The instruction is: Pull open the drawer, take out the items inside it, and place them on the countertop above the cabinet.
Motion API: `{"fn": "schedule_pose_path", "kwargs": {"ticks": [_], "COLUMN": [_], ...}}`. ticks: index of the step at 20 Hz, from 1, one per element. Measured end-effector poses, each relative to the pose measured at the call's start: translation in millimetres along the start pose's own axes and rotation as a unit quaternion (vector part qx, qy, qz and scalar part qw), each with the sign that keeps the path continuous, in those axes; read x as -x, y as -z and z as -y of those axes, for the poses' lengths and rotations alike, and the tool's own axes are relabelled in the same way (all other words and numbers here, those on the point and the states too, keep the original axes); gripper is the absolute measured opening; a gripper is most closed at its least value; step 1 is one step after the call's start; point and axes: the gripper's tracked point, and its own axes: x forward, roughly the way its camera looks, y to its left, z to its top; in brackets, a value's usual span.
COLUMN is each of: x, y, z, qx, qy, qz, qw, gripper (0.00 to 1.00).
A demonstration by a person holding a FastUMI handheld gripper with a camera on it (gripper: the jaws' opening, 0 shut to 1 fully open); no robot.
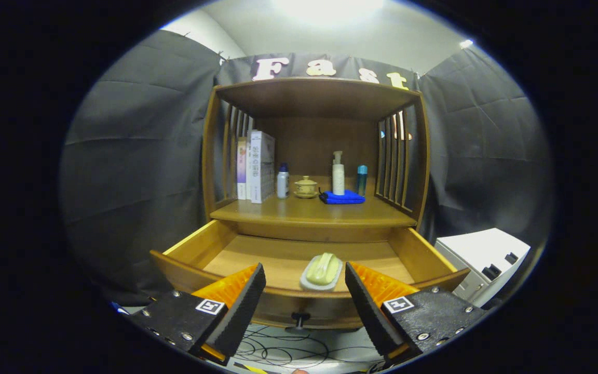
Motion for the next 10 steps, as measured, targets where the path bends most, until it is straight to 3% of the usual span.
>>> {"fn": "schedule_pose_path", "kwargs": {"ticks": [7,10], "x": [-76.0,-103.4], "y": [-31.0,-21.6], "z": [28.8,40.1], "qx": [0.0,-0.015], "qy": [0.058,0.078], "qz": [-0.071,-0.115], "qw": [0.996,0.99], "gripper": [0.95,0.95]}}
